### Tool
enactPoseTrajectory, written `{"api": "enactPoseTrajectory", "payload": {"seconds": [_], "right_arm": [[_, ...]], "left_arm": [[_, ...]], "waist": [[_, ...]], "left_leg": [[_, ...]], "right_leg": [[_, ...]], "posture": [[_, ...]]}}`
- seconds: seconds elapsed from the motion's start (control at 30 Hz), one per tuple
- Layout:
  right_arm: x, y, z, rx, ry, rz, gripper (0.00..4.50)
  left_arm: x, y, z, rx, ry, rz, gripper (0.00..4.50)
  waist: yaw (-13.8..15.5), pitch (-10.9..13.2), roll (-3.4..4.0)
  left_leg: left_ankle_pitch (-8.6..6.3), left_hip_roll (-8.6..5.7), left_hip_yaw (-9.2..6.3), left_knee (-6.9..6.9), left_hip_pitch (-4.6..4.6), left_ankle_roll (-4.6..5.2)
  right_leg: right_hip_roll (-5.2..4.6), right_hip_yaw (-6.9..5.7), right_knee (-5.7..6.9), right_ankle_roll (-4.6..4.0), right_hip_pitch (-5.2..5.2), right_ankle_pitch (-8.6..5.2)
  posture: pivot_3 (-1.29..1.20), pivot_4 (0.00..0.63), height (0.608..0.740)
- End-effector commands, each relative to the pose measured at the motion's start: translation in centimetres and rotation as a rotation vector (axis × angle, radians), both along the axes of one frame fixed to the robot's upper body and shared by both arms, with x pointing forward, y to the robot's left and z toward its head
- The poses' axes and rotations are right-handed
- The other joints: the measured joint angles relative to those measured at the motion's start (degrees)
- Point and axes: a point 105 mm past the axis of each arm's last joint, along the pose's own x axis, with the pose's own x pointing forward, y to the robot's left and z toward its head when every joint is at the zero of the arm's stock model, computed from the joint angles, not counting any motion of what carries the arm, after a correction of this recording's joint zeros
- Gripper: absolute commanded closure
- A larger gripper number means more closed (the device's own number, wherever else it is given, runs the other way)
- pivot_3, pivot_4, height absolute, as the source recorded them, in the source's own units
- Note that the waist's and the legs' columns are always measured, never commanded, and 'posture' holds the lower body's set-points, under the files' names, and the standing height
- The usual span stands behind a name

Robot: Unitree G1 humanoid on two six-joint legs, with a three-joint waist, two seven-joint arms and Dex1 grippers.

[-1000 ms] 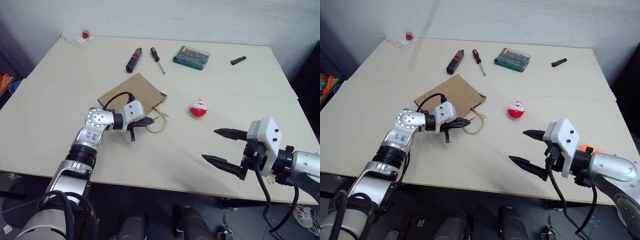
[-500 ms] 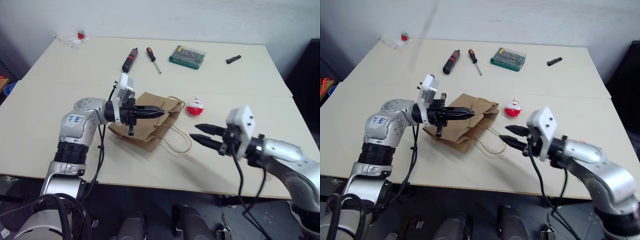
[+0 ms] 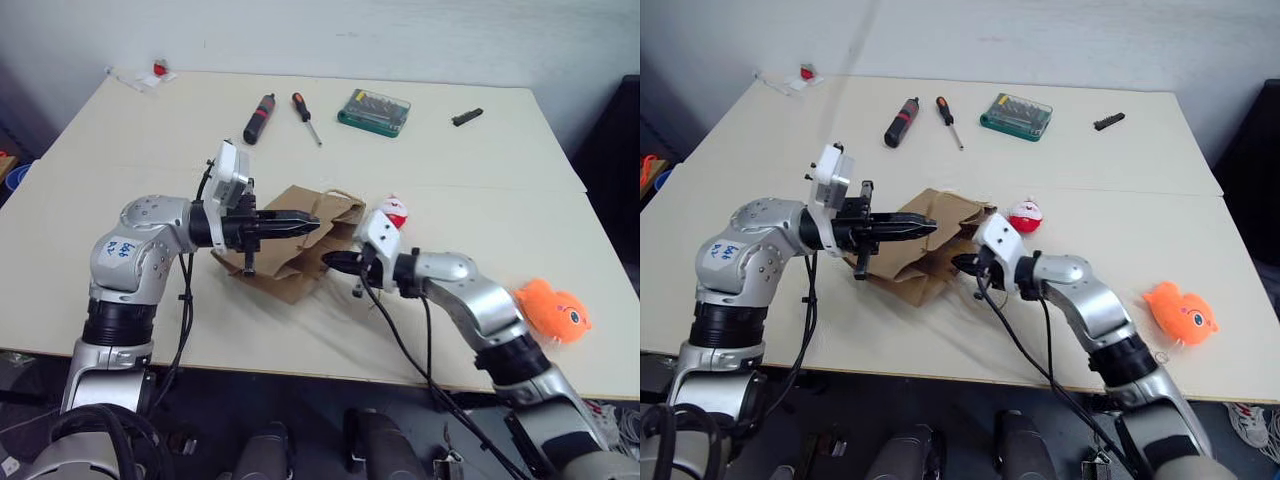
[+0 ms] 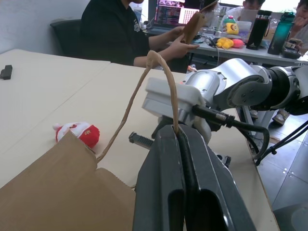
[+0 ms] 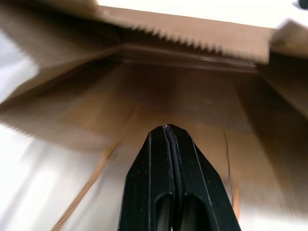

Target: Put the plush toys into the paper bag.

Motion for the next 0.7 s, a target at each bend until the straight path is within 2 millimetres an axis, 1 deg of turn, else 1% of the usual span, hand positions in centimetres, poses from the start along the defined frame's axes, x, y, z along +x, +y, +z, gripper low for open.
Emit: {"api": "enactPoseTrajectory", "payload": {"seconds": [0.03, 0.1, 0.17, 0.27, 0.3, 0.37, 0.43, 0.5, 0.63, 0.7], "right_arm": [[0.7, 0.9, -1.9, -0.103, -0.033, -0.008, 4.47], [1.3, 0.8, -3.0, -0.152, -0.027, -0.044, 4.47], [1.7, 0.7, -3.8, -0.178, -0.017, -0.071, 4.47], [1.6, 0.2, -5.1, -0.225, 0.009, -0.077, 4.47], [1.5, 0.1, -5.3, -0.233, 0.012, -0.073, 4.47], [1.3, -0.1, -5.4, -0.229, 0.02, -0.068, 4.47], [1.2, -0.2, -5.4, -0.227, 0.021, -0.067, 4.47], [1.2, -0.3, -5.4, -0.228, 0.021, -0.068, 4.47], [1.2, -0.5, -5.2, -0.212, 0.015, -0.076, 4.47], [1.0, -0.4, -4.2, -0.162, -0.002, -0.069, 4.47]], "left_arm": [[-0.1, 0.6, 1.6, -0.057, -0.056, 0.053, 4.5], [0.5, 1.4, 2.4, -0.106, -0.059, 0.107, 4.5], [0.9, 2.2, 3.5, -0.162, -0.059, 0.155, 4.5], [1.7, 4.5, 6.4, -0.313, -0.044, 0.26, 4.5], [1.9, 5.3, 7.1, -0.352, -0.04, 0.288, 4.5], [2.1, 6.3, 7.9, -0.393, -0.038, 0.329, 4.5], [2.1, 6.7, 8.3, -0.407, -0.039, 0.346, 4.5], [2.1, 6.7, 8.3, -0.407, -0.034, 0.348, 4.5], [1.7, 5.2, 7.1, -0.369, -0.005, 0.312, 4.5], [1.7, 4.5, 6.4, -0.354, 0.007, 0.296, 4.5]], "waist": [[-0.1, 0.0, 0.0], [-0.1, 0.0, 0.0], [-0.2, 0.0, 0.0], [-0.6, 0.0, -0.04], [-0.8, 0.0, -0.05], [-1.0, -0.1, -0.05], [-1.2, -0.1, -0.05], [-1.1, -0.1, -0.06], [-1.2, -0.1, -0.07], [-1.1, -0.1, -0.07]], "left_leg": [[0.01, 0.0, 0.0, 0.0, -0.01, -0.01], [0.01, 0.0, 0.01, 0.0, -0.01, -0.01], [0.01, -0.01, 0.02, 0.03, -0.07, -0.02], [0.04, -0.01, 0.02, 0.07, -0.06, -0.07], [0.06, -0.01, 0.01, 0.07, -0.06, -0.09], [0.06, -0.01, 0.01, 0.08, -0.03, -0.09], [0.06, -0.01, 0.01, 0.07, 0.03, -0.09], [0.06, -0.01, 0.01, 0.07, 0.04, -0.1], [0.06, -0.03, 0.01, 0.07, 0.04, -0.1], [0.06, -0.03, 0.01, 0.07, 0.05, -0.11]], "right_leg": [[0.0, 0.0, 0.0, 0.0, -0.01, 0.0], [0.0, 0.01, 0.02, -0.01, -0.03, -0.01], [-0.01, 0.03, 0.07, -0.01, -0.12, 0.0], [-0.02, 0.03, 0.16, -0.01, -0.11, 0.0], [-0.01, 0.02, 0.19, -0.01, -0.11, 0.0], [-0.02, 0.02, 0.23, -0.01, -0.1, 0.0], [-0.02, 0.03, 0.22, -0.01, -0.06, 0.0], [-0.02, 0.02, 0.23, -0.01, -0.05, 0.0], [-0.03, 0.02, 0.23, -0.01, -0.04, 0.0], [-0.03, 0.03, 0.23, -0.01, -0.05, 0.0]], "posture": [[0.0, 0.15, 0.74], [0.0, 0.15, 0.74], [0.0, 0.15, 0.74], [0.0, 0.15, 0.74], [0.0, 0.15, 0.74], [0.0, 0.15, 0.74], [0.0, 0.15, 0.74], [0.0, 0.15, 0.74], [0.0, 0.15, 0.74], [0.0, 0.15, 0.74]]}}
